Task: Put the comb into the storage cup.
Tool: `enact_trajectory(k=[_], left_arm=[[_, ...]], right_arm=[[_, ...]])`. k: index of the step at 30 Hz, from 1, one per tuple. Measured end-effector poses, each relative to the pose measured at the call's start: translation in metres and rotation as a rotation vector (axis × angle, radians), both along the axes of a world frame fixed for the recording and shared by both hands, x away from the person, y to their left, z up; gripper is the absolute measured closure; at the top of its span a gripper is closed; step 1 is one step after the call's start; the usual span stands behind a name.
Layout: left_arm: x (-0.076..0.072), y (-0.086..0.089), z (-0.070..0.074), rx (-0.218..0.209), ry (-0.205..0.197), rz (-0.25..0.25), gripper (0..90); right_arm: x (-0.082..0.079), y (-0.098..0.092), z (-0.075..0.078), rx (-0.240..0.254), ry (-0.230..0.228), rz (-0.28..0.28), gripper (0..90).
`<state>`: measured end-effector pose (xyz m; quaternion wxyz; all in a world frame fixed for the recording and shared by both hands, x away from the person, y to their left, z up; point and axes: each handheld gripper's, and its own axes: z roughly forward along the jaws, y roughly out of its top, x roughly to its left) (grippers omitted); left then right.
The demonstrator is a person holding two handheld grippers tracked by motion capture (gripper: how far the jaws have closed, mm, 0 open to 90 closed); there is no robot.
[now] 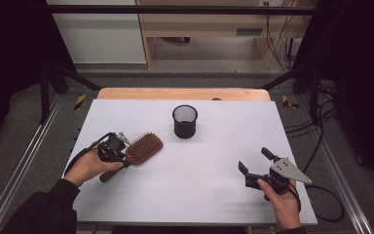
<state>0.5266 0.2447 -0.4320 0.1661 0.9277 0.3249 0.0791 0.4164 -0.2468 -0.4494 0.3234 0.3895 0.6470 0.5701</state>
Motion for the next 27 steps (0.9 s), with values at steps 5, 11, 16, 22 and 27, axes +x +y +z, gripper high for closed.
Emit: enact_trajectory(k=[5,11,16,22,27], left_arm=[[0.0022,-0.0015,-0.0017,0.018,0.010,0.005,59.0],[0.0038,-0.0012,-0.0044,0.036,0.026,0.010,61.0],[0.0042,-0.0004,-0.0050,0.046,0.035,0.004,62.6],[0.0053,0.0001,-0.0070,0.060,0.041,0.003,64.0],[0.0059,-0.0018,-0.0081,0.072,0.054,-0.006,66.5]], right_arm=[[0.0003,0.0001,-0.0003,-0.001,0.001,0.000,2.7],[0.0003,0.0000,-0.0004,-0.001,0.002,0.001,2.7],[0.0005,0.0000,-0.0007,-0.004,0.002,0.001,2.6],[0.0007,0.0002,-0.0010,0.000,0.005,0.001,2.7],[0.0008,0.0001,-0.0012,0.000,0.007,0.000,2.6]])
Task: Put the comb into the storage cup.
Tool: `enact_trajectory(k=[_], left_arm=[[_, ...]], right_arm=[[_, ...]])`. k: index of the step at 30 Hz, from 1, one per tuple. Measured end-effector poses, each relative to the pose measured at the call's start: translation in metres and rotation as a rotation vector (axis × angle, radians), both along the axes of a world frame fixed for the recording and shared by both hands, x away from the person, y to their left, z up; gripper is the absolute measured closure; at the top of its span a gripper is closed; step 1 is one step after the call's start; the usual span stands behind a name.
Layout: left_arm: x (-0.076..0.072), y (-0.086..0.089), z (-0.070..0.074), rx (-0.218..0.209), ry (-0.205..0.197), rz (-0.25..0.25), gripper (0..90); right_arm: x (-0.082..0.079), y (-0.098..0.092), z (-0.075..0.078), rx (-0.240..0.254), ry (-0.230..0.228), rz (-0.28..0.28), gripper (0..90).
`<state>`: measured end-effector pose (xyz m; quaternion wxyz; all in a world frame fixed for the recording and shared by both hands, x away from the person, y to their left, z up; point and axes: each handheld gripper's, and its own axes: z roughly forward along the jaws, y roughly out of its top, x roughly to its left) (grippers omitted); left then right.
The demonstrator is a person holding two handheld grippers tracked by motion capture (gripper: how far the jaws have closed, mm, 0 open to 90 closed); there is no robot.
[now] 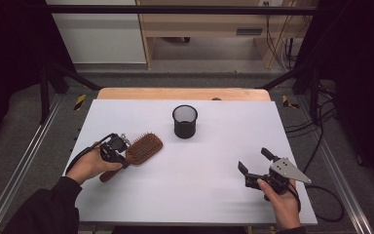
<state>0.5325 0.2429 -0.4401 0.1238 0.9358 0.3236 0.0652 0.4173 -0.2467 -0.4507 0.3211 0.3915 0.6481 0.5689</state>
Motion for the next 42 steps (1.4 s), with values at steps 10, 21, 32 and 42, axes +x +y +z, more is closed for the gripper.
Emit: enact_trajectory(k=[10,21,32,42], left_arm=[[0.001,-0.002,-0.003,0.025,0.013,-0.005,68.6],[0.003,-0.002,-0.003,0.021,0.031,0.017,70.9],[-0.001,-0.002,-0.003,0.018,0.008,0.023,73.0],[-0.006,0.004,-0.004,-0.025,-0.040,0.037,73.1]], right_arm=[[0.000,0.000,0.000,-0.001,0.000,0.001,2.7],[0.000,0.000,0.000,-0.001,0.002,0.003,2.7],[0.000,0.000,0.000,-0.001,-0.001,0.004,2.7],[-0.001,0.000,0.001,0.000,0.000,0.003,2.7]])
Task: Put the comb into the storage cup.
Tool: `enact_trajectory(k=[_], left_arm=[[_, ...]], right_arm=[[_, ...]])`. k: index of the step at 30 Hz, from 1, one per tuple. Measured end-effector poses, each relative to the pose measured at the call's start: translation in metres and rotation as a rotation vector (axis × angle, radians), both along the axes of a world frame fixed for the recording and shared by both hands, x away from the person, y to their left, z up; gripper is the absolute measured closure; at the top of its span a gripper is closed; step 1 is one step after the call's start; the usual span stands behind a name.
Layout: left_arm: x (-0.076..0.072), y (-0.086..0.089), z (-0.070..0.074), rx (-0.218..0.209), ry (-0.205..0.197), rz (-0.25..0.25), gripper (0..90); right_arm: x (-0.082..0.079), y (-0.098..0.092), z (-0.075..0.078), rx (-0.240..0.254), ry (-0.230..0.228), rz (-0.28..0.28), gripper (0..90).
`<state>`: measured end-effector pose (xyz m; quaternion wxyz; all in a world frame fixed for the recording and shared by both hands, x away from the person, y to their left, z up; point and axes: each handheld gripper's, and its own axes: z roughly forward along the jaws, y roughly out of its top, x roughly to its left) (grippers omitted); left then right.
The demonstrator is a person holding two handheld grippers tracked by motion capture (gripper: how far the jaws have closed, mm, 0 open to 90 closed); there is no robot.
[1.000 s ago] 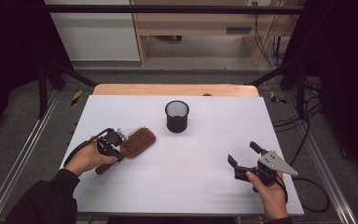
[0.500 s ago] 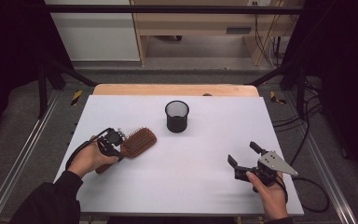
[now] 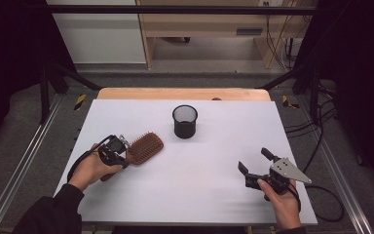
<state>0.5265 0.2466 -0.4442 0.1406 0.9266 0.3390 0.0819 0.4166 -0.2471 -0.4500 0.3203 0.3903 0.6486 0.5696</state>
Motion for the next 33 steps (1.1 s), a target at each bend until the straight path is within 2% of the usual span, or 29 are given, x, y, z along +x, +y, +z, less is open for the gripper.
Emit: enact_trajectory(k=[2,4,11,18,22,30,33], left_arm=[[-0.001,0.002,0.001,-0.004,-0.022,-0.005,73.1],[-0.003,0.003,0.004,-0.028,-0.038,-0.003,73.1],[-0.013,0.002,0.019,-0.097,-0.135,-0.011,73.0],[-0.027,-0.012,0.032,-0.184,-0.229,-0.030,73.1],[-0.035,-0.025,0.040,-0.213,-0.280,-0.056,73.1],[-0.046,-0.053,0.045,-0.249,-0.330,-0.109,73.1],[-0.048,-0.064,0.046,-0.254,-0.331,-0.129,73.1]], right_arm=[[0.000,0.000,0.000,-0.001,-0.001,0.000,2.7],[0.000,0.000,0.000,-0.003,-0.001,0.002,2.7],[-0.001,0.002,0.000,0.001,0.003,0.005,2.6],[0.000,0.012,-0.001,0.006,0.021,0.028,2.6],[0.002,0.020,0.001,0.013,0.032,0.042,2.7],[0.004,0.036,0.008,0.045,0.055,0.076,3.0],[0.005,0.042,0.009,0.052,0.061,0.087,3.0]])
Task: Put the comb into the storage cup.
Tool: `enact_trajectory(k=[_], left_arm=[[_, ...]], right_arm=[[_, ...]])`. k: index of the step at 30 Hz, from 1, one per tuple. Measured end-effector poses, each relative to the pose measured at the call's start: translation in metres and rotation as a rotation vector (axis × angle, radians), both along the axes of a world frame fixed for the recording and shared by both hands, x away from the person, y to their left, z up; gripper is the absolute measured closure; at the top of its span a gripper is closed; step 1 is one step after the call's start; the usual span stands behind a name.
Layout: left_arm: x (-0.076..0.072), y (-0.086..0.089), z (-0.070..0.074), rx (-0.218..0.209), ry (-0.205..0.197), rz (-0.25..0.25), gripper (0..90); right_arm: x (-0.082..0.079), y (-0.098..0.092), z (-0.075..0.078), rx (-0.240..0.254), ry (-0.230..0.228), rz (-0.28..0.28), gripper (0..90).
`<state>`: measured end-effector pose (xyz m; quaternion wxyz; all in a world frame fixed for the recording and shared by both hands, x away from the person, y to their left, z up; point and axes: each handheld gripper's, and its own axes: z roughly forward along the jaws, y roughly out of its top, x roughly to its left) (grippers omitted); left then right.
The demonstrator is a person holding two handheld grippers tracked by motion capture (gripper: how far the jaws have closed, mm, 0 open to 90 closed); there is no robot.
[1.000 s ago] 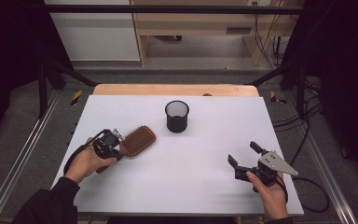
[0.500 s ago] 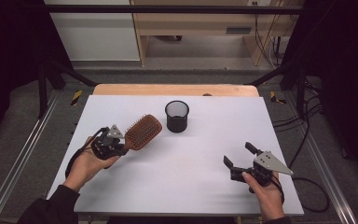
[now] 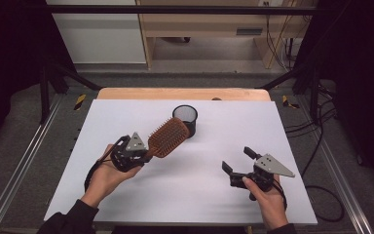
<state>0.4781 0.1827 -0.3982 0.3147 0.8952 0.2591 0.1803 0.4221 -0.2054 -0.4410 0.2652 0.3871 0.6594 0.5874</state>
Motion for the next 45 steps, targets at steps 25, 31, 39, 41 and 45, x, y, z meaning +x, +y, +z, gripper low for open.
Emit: enact_trajectory(k=[25,31,39,41,45], left_arm=[[-0.013,-0.065,-0.001,-0.069,-0.034,-0.104,73.1],[-0.016,-0.071,0.000,-0.092,-0.038,-0.113,73.1],[-0.020,-0.075,0.000,-0.118,-0.057,-0.111,73.1],[-0.020,-0.075,0.001,-0.127,-0.058,-0.108,73.1],[-0.021,-0.075,0.002,-0.135,-0.066,-0.107,73.0]], right_arm=[[0.007,0.034,-0.002,0.060,0.077,0.082,3.2],[0.007,0.040,-0.001,0.072,0.080,0.098,3.2],[0.007,0.042,0.002,0.091,0.081,0.107,3.1],[0.007,0.043,0.003,0.091,0.081,0.113,3.1],[0.008,0.046,0.006,0.100,0.078,0.123,2.9]])
